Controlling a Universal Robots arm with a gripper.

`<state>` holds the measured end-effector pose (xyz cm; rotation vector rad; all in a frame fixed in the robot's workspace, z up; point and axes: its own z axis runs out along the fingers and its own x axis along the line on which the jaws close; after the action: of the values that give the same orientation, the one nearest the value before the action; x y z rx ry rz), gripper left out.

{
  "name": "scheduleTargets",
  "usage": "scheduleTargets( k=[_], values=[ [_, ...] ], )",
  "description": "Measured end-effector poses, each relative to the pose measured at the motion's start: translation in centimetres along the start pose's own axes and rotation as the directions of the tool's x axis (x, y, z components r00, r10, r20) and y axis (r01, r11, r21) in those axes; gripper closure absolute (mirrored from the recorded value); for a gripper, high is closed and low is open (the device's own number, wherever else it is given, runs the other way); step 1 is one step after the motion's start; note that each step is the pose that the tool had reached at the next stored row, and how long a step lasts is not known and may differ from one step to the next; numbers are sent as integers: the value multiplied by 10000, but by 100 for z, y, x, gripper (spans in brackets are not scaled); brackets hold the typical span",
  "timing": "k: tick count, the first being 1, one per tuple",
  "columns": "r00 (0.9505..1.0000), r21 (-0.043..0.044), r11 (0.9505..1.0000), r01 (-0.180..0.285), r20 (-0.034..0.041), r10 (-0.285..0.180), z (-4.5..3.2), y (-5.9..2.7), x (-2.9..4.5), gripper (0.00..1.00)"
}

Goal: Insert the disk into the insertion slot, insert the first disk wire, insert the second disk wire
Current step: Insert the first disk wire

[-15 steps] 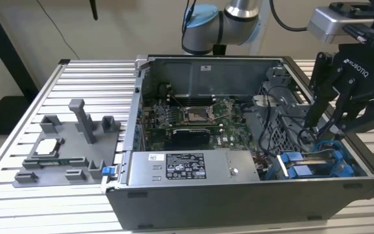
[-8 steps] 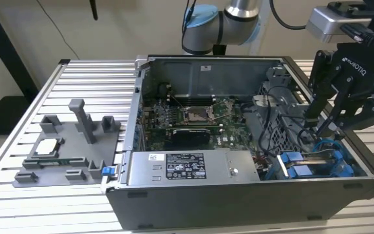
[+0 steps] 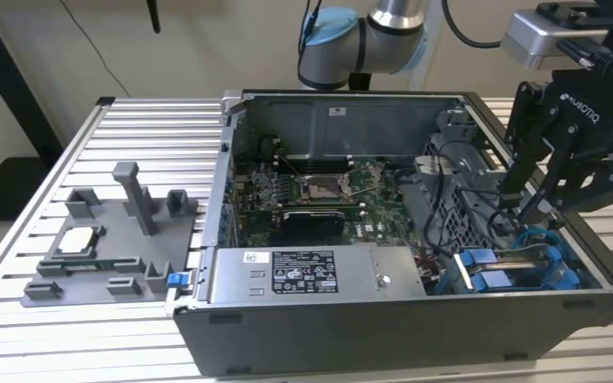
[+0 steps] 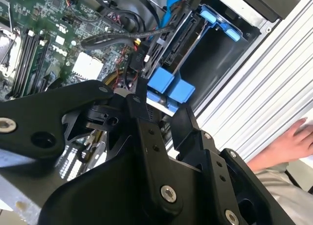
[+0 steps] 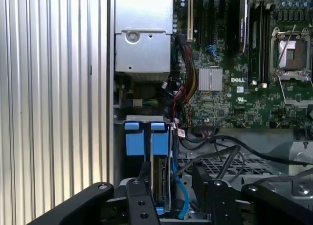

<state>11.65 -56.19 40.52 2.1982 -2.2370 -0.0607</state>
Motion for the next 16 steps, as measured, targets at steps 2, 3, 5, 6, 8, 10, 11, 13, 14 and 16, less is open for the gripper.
scheduleTargets(
  k=[2,3,5,6,8,10,11,13,14,16],
  values=[
    [10000,80,10000,0,6,0,6,1,-4,0],
    [10000,122,9999,2,9,-2,10,0,-7,0],
    [10000,199,9998,4,14,-4,22,0,-16,0],
    [10000,225,9997,5,22,-6,30,0,-24,0],
    [10000,259,9997,6,35,-6,49,0,-52,0],
    [10000,294,9996,7,48,-8,68,0,-89,0],
    [10000,309,9995,8,56,-9,77,-1,-110,0],
    [10000,329,9995,8,76,-10,96,-6,-141,0],
    [10000,342,9994,8,83,-10,104,-12,-150,0],
    [10000,383,9993,9,88,-13,119,-28,-160,0]
  ],
)
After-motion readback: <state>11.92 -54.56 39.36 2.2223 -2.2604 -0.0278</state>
